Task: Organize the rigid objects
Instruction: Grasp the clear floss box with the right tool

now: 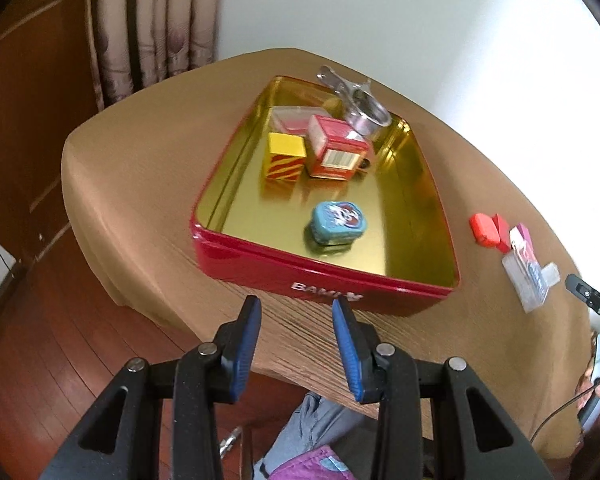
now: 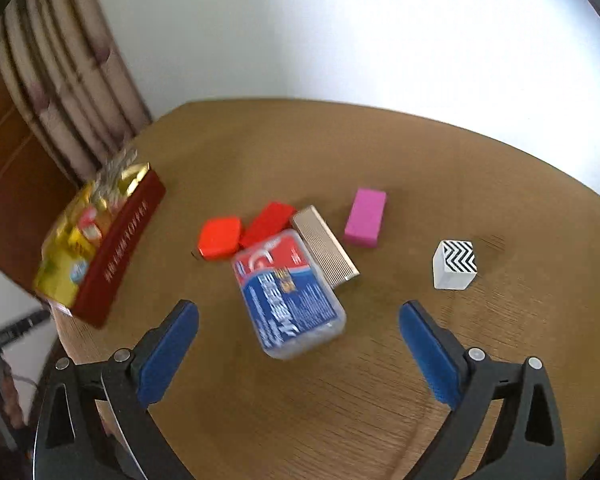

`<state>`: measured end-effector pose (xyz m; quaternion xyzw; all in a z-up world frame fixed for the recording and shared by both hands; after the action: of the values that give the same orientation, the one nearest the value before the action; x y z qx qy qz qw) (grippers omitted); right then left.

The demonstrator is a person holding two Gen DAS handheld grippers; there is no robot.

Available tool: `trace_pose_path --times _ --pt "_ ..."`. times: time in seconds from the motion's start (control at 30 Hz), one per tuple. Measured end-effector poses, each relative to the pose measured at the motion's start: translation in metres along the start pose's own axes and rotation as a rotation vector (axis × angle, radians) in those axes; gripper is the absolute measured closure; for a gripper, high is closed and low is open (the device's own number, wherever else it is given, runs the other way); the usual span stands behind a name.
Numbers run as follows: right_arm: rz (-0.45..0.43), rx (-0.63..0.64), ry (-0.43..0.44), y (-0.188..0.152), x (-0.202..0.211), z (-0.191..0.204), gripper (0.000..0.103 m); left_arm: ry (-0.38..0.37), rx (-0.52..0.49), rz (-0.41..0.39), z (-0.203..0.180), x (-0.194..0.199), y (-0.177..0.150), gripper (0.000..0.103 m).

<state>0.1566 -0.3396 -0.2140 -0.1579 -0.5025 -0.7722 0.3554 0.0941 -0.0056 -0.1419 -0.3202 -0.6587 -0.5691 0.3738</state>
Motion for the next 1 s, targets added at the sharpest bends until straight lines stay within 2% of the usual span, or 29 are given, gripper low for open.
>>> trace_pose_path --times 0.13,0.17,0.27,0.53,0.6,0.63,0.67,0.73,0.83,0.9,1.0 --pt "0.049 0.055 0.039 -0.006 -0.016 0.001 0.002 0.024 -0.036 -0.006 -0.006 -0.003 -0.002 0.065" --pt "0.060 0.064 0.027 -0.007 -0.021 0.001 0.002 0.029 -0.041 -0.007 -0.007 -0.004 -0.002 0.065" --pt "0.082 0.054 0.064 -0.008 -0.034 -0.001 0.002 0.041 -0.043 -0.009 -0.007 -0.006 -0.002 0.065" --pt "0.139 0.048 0.090 -0.012 -0.057 0.001 0.002 0.047 -0.056 0.014 -0.008 -0.012 -0.006 0.065" --pt "0.164 0.071 0.099 -0.014 -0.062 0.008 0.006 0.044 -0.058 0.022 -0.009 -0.014 -0.007 0.065" --pt "0.173 0.087 0.091 -0.015 -0.066 0.012 0.019 0.043 -0.059 0.024 -0.009 -0.015 -0.007 0.065" --pt "0.185 0.097 0.077 -0.015 -0.071 0.015 0.043 0.043 -0.061 0.024 -0.009 -0.015 -0.007 0.065" --pt "0.218 0.118 0.070 -0.020 -0.077 0.019 0.043 0.040 -0.065 0.023 -0.009 -0.014 -0.007 0.065" --pt "0.218 0.133 0.051 -0.022 -0.073 0.024 0.043 0.040 -0.071 0.011 -0.010 -0.012 -0.006 0.065" --pt "0.197 0.106 0.065 -0.025 -0.065 0.023 0.043 0.031 -0.083 0.002 -0.014 -0.010 -0.005 0.065" --pt "0.152 0.045 0.093 -0.033 -0.042 0.018 0.043 -0.032 -0.112 -0.018 -0.029 0.000 -0.006 0.065"
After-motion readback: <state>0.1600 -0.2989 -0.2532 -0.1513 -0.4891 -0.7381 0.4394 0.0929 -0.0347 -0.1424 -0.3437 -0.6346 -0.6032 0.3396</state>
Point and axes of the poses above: each gripper's, at about its wrist camera, not at the fingertips, and x roughly against the way its jaws point, z to its left, y to its top, the point moved 10 cm from there along -x, roughly the way its jaws point, and after that the axes turned 8 degrees about y, right-handed, at the moved point
